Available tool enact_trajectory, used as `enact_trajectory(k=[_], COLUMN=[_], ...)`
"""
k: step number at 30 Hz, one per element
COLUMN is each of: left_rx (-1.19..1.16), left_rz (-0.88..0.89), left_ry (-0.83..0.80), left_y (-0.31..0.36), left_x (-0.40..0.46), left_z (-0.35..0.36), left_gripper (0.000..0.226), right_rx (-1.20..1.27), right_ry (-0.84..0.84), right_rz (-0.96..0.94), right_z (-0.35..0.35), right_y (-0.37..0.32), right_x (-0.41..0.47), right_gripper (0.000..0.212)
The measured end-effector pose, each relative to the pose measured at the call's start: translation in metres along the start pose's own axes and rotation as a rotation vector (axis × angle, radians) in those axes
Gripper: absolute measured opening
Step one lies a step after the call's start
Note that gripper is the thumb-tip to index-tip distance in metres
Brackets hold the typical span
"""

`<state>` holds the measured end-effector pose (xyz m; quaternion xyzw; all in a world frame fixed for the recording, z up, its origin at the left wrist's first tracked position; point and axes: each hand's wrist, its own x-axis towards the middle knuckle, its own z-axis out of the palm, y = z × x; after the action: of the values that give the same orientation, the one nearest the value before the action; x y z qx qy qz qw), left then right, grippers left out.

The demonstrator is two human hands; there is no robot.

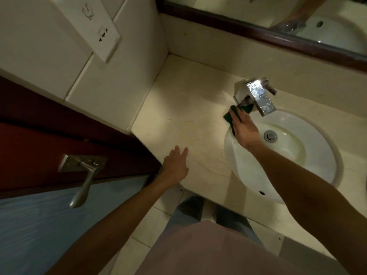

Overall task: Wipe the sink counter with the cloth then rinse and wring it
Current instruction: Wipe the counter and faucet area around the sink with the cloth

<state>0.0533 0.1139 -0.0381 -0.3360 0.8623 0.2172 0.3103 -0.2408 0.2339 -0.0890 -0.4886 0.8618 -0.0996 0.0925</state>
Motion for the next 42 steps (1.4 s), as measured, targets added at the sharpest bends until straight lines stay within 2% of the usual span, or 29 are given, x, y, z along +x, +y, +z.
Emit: enact_trajectory(k=[4, 7, 11, 13, 16, 19, 23, 27, 30, 32, 38, 42], left_rx=[-0.003, 0.026, 0.125, 0.176, 0.218, 0.282, 0.41, 0.48, 0.493, 0.434, 0.365, 0.29], left_rz=[0.121, 0.222, 0.248, 0.23, 0.18, 0.165, 0.112, 0.017, 0.007, -0.006, -0.066, -0.015], left_ry=[0.117, 0.179, 0.163, 0.141, 0.15, 0.139, 0.136, 0.083, 0.094, 0.101, 0.099, 0.212], left_y=[0.035, 0.074, 0.115, 0.127, 0.137, 0.144, 0.159, 0.184, 0.199, 0.204, 0.215, 0.221], left_x=[0.009, 0.031, 0.063, 0.072, 0.074, 0.075, 0.079, 0.084, 0.088, 0.089, 0.086, 0.086], left_z=[-0.016, -0.031, -0.05, -0.052, -0.049, -0.048, -0.049, -0.051, -0.053, -0.056, -0.067, -0.059], left_gripper=[0.076, 0.079, 0.079, 0.077, 0.076, 0.077, 0.075, 0.064, 0.043, 0.033, 0.032, 0.05], right_rx=[-0.022, -0.036, 0.138, 0.182, 0.198, 0.257, 0.176, 0.086, 0.11, 0.138, 0.158, 0.222], right_ry=[-0.003, -0.091, -0.003, 0.0, -0.044, -0.031, 0.037, 0.034, 0.105, 0.127, 0.077, 0.092], right_rz=[-0.02, -0.088, 0.352, 0.415, 0.238, 0.197, 0.007, -0.053, 0.012, 0.052, 0.259, 0.515], right_z=[-0.008, -0.019, -0.028, -0.036, -0.051, -0.052, -0.043, -0.042, -0.04, -0.04, -0.049, -0.077], right_y=[0.014, 0.034, 0.056, 0.073, 0.088, 0.095, 0.105, 0.118, 0.134, 0.148, 0.225, 0.272], right_x=[-0.006, 0.009, 0.009, 0.012, 0.023, 0.037, 0.043, 0.05, 0.057, 0.052, -0.018, -0.081], right_gripper=[0.063, 0.061, 0.041, 0.035, 0.05, 0.06, 0.071, 0.087, 0.062, 0.052, 0.071, 0.06])
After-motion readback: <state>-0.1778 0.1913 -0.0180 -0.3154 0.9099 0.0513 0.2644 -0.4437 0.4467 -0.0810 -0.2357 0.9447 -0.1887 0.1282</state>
